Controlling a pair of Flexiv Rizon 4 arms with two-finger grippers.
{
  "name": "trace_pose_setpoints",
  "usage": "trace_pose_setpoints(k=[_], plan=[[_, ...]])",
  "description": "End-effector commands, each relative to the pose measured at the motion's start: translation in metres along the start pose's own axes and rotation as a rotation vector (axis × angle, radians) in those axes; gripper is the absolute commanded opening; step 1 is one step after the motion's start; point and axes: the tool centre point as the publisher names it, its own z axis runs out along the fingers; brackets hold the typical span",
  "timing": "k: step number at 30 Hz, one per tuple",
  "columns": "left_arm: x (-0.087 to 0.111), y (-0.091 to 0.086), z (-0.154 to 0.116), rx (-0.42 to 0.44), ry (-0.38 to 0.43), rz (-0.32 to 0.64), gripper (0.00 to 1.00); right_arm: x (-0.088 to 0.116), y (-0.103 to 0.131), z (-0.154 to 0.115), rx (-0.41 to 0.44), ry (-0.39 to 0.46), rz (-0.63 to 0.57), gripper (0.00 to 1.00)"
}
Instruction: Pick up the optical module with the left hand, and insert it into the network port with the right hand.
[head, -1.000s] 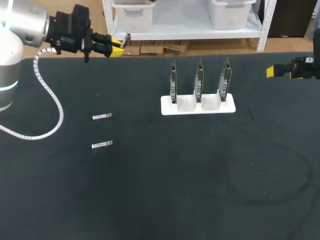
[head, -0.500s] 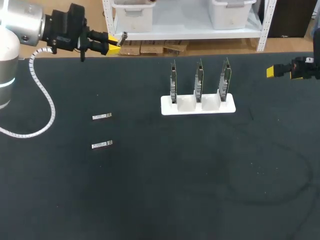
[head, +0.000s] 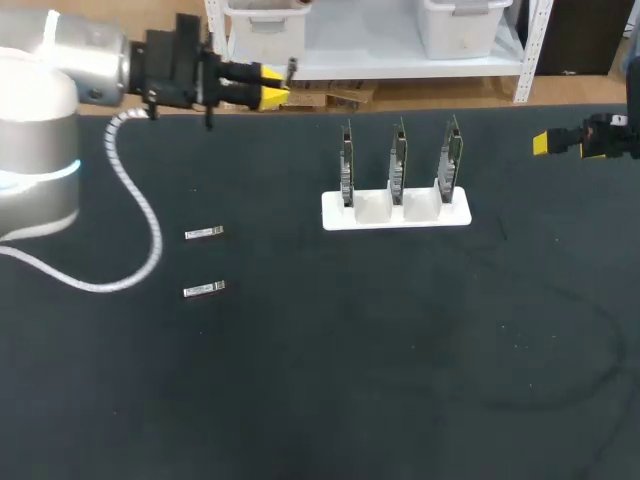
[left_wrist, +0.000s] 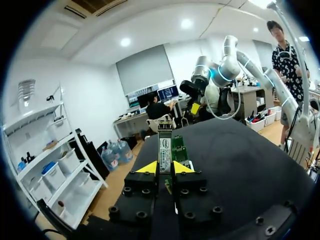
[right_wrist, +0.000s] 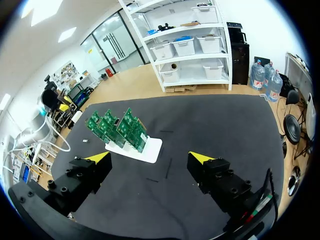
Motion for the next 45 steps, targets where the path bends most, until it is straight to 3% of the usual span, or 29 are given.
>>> trace_pose_setpoints(k=[1,9,15,34,45], plan=[[0.0,0.013,0.011,0.042,-0.049,0.012,0.0,0.0,0.001,0.0,0.004,0.0,0.001,1.0],[-0.008,0.009,0.029,0.156,-0.115,-0.044,0.0,0.0,0.001,0.0,0.004,0.0,0.001,1.0],[-0.009,0.006,0.036,0.214,-0.092,-0.089,0.0,0.0,0.001,0.0,0.004,0.0,0.001,1.0],[0.003,-0.012,0.052,0.159,-0.143,-0.147,0.0,0.0,0.001,0.0,0.004,0.0,0.001,1.0],[-0.002,-0.017,0.055,0.16,-0.156,-0.159,0.0,0.0,0.001,0.0,0.004,0.0,0.001,1.0]])
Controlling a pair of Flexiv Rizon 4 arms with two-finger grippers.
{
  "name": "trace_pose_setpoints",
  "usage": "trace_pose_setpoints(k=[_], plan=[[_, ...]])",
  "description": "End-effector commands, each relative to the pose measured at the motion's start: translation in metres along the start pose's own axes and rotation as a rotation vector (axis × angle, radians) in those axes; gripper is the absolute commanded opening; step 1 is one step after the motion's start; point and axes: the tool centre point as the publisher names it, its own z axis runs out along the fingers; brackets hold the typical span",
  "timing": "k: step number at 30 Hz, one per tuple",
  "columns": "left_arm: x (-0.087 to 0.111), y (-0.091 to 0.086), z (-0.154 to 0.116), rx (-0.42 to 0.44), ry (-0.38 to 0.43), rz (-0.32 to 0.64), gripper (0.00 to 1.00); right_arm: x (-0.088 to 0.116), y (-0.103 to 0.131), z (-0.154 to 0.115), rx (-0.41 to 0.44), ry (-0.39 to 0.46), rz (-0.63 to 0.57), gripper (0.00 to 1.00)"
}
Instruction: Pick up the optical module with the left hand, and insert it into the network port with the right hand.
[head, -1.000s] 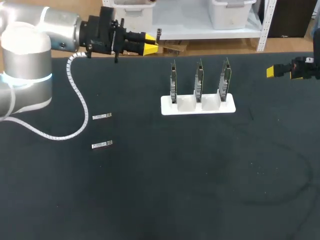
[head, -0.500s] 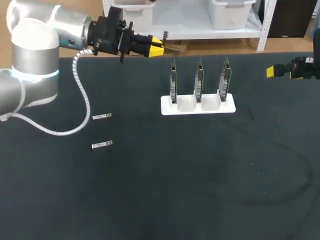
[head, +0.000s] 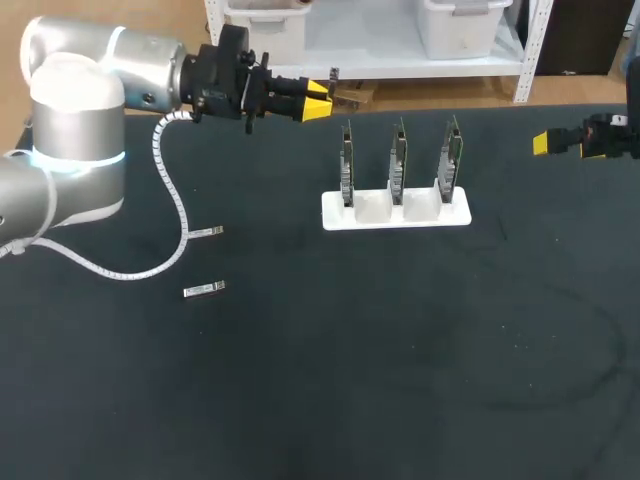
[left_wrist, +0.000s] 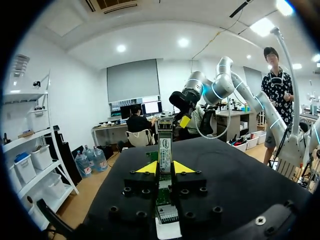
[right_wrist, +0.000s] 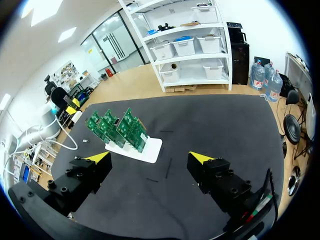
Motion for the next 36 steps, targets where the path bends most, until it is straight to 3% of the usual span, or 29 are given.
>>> trace_pose_setpoints(k=[1,10,36], plan=[[-0.001,-0.006,0.004,-0.015,-0.005,-0.003,0.0,0.0,0.001,0.0,0.004,0.0,0.001,1.0],[0.0,-0.008,0.018,0.02,-0.027,-0.031,0.0,0.0,0.001,0.0,0.004,0.0,0.001,1.0],[0.007,-0.007,0.022,-0.006,-0.036,-0.074,0.0,0.0,0.001,0.0,0.004,0.0,0.001,1.0]])
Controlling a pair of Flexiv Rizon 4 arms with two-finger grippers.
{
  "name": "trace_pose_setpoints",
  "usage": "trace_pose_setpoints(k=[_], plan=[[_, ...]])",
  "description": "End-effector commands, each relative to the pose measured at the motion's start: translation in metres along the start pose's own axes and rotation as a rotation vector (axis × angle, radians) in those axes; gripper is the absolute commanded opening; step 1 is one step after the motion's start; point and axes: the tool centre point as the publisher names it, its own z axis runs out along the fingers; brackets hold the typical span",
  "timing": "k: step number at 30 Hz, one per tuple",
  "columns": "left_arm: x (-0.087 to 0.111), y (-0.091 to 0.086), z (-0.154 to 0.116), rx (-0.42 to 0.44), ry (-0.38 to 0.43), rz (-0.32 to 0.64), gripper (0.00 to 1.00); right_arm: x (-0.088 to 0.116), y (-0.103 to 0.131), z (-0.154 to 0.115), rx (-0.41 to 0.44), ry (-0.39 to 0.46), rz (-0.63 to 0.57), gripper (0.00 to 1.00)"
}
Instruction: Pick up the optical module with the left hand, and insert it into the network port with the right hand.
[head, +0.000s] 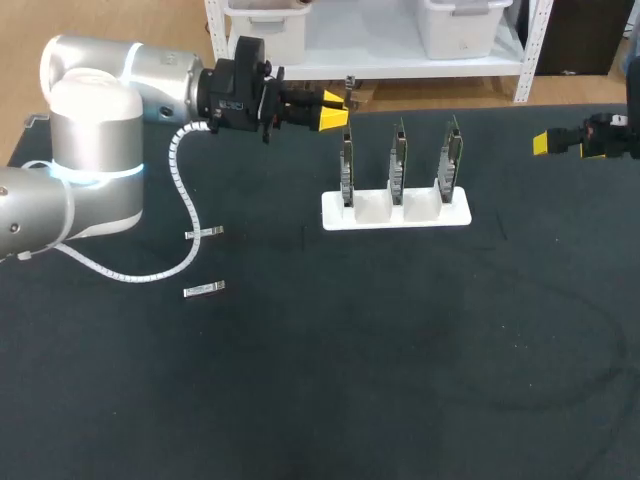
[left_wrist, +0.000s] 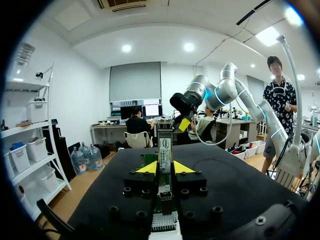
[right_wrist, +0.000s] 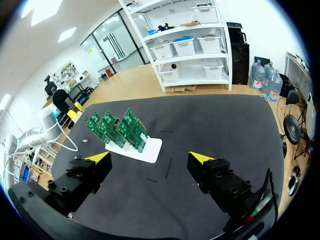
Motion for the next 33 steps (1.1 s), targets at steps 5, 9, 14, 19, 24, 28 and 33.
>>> trace_pose_setpoints(k=[5,9,14,19,24,28,33], plan=[[0.0054,-0.0008,-0.003,-0.008,0.0,-0.014,0.0,0.0001,0.001,-0.0002,0.004,0.0,0.001,1.0],[0.0054,-0.001,-0.0034,-0.007,0.0,-0.016,0.0,0.0001,0.001,-0.0002,0.004,0.0,0.001,1.0],[0.0052,0.0003,-0.0015,0.003,-0.005,-0.014,0.0,0.0001,0.001,-0.0002,0.004,0.0,0.001,1.0],[0.0051,0.0004,-0.0002,0.01,-0.008,-0.014,0.0,0.0001,0.001,-0.0002,0.004,0.0,0.001,1.0],[0.0058,0.0007,0.0018,0.017,-0.008,-0.019,0.0,0.0001,0.001,-0.0002,0.004,0.0,0.001,1.0],[0.0059,0.0006,0.0022,0.016,-0.01,-0.021,0.0,0.0001,0.001,-0.0002,0.004,0.0,0.001,1.0],[0.0061,-0.0001,0.0031,0.013,-0.012,-0.022,0.0,0.0001,0.001,-0.0002,0.004,0.0,0.001,1.0]])
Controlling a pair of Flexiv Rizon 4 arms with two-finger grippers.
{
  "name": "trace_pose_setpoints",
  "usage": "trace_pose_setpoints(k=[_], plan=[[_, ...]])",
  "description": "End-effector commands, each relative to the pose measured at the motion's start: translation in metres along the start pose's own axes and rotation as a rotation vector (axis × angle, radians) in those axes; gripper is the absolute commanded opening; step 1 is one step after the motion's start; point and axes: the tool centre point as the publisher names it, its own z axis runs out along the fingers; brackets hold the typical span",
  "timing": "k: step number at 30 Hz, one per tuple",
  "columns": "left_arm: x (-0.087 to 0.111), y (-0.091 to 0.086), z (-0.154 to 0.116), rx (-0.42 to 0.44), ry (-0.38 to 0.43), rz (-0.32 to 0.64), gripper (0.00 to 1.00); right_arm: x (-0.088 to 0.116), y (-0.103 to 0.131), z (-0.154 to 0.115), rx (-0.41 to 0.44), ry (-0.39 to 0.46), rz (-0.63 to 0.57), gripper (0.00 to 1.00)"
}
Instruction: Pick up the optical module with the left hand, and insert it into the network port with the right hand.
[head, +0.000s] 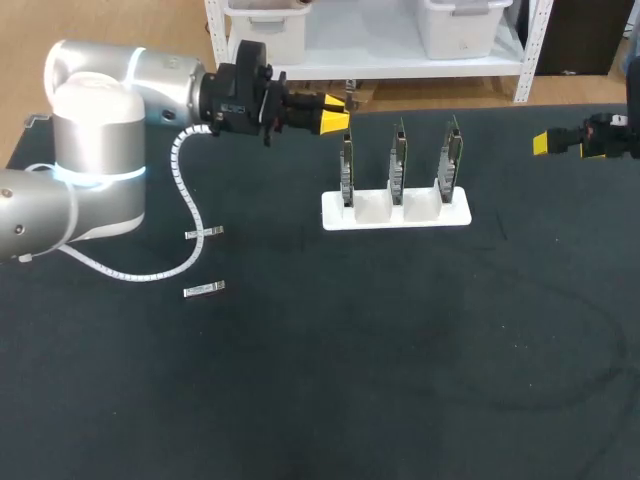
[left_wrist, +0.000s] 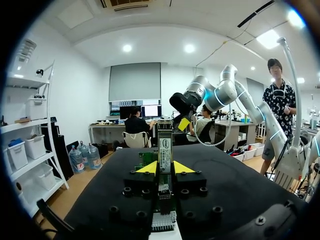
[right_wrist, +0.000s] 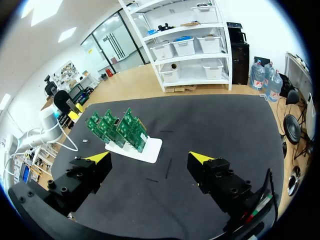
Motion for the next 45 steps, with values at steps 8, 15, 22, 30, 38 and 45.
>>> trace_pose_setpoints(k=[8,15,22,30,38,45], plan=[[0.0,0.0,0.002,-0.002,0.0,0.01,0.0,0.0,0.001,0.0,0.004,0.0,0.001,1.0],[0.0,0.0,0.002,-0.002,0.0,0.01,0.0,0.0,0.001,0.0,0.004,0.0,0.001,1.0],[0.0,0.0,0.002,-0.002,0.0,0.01,0.0,-0.032,0.009,0.003,-0.109,-0.032,-0.144,1.0],[0.0,0.0,0.002,-0.002,0.0,0.01,0.0,-0.068,0.044,0.008,-0.348,-0.003,-0.358,1.0],[0.0,0.0,0.002,-0.002,0.0,0.01,0.0,-0.067,0.056,0.009,-0.331,-0.023,-0.385,1.0],[0.0,0.0,0.002,-0.002,0.0,0.01,0.0,-0.067,0.056,0.009,-0.331,-0.023,-0.385,1.0]])
